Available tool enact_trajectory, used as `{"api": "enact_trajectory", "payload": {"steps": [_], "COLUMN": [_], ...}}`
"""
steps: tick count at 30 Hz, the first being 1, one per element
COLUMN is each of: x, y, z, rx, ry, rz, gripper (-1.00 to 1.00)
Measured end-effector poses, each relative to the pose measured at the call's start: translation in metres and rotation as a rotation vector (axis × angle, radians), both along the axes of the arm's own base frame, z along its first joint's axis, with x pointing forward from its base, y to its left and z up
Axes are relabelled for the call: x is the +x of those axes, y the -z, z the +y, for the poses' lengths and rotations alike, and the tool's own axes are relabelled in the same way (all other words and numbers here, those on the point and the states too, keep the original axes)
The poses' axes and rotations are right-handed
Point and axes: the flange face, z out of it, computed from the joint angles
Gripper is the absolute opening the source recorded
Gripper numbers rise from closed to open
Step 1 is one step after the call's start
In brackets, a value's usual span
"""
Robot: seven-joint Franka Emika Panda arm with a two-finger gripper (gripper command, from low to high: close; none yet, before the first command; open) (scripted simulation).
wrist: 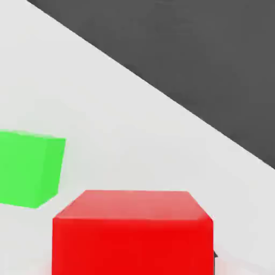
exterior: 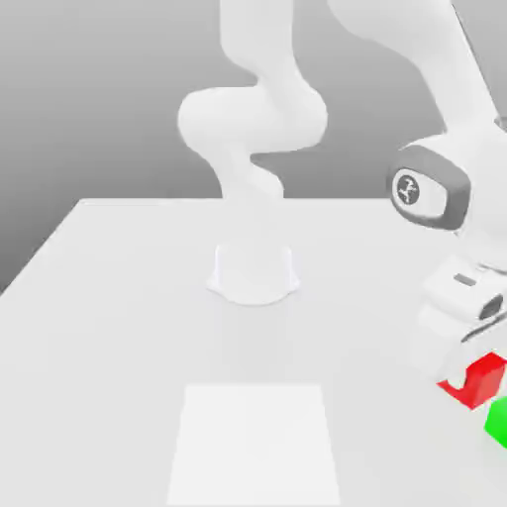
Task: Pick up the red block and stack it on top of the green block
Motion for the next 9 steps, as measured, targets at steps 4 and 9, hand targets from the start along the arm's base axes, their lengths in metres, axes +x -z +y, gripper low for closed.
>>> {"api": "enact_trajectory", "payload": {"steps": [4,9], "x": [-0.01,-0.011], "y": [0.035,0.058], "z": [0.029,0.031], "rx": [0.001,0.0], "ry": [-0.097,-0.103], "rz": [-0.003,-0.003], "gripper": [-1.0,1.0]}}
